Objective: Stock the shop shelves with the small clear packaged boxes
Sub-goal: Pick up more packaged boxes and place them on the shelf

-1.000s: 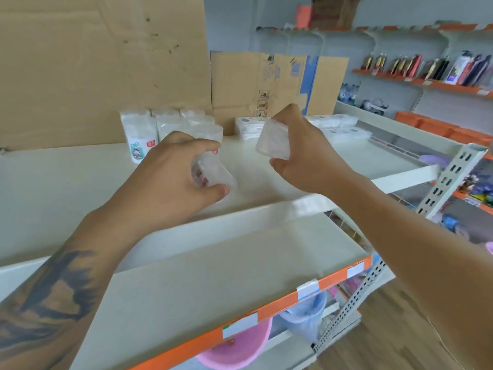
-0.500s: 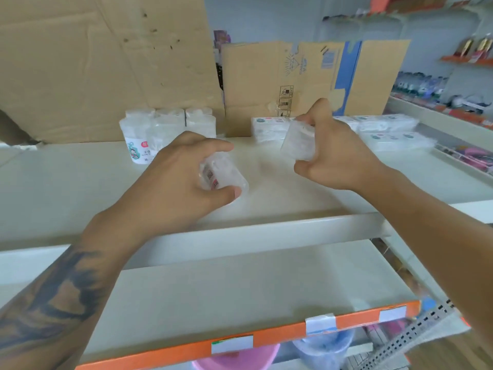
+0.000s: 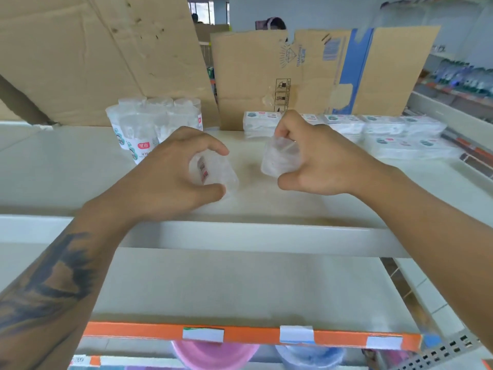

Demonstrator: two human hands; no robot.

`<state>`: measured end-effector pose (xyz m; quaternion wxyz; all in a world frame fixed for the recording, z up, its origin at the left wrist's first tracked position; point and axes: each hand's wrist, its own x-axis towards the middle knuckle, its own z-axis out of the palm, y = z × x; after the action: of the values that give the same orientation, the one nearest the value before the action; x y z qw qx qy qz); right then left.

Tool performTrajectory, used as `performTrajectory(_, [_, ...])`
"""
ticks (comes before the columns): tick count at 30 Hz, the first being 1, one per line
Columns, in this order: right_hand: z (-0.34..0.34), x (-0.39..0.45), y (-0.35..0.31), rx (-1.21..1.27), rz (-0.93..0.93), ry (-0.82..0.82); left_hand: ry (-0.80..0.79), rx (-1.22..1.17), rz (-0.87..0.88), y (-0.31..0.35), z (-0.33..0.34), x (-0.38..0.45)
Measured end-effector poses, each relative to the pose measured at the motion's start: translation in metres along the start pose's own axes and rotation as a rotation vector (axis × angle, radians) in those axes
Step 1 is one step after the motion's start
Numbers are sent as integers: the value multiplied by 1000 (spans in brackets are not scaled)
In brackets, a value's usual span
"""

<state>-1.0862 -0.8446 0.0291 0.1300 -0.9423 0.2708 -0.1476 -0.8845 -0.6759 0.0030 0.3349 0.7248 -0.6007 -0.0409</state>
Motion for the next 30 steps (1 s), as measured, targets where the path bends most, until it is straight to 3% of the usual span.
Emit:
performTrajectory(4, [-1, 1, 6, 133, -23, 18, 73, -25, 1, 6, -9, 4])
performTrajectory(8, [-10, 2, 3, 279, -35, 62, 149, 20, 142, 20, -5, 15])
performTrajectory(14, [-34, -7, -2, 667, -102, -136, 111, 21, 337, 42, 4, 38])
performTrajectory(21, [-51, -12, 3, 956, -79, -47, 69, -198, 243, 51, 3, 50])
performTrajectory(25, [-54, -17, 4, 1020, -95, -4, 25, -428, 193, 56, 4, 52])
performTrajectory(30, [-54, -20, 6, 1037, -93, 30, -4, -527, 136, 61, 3, 55])
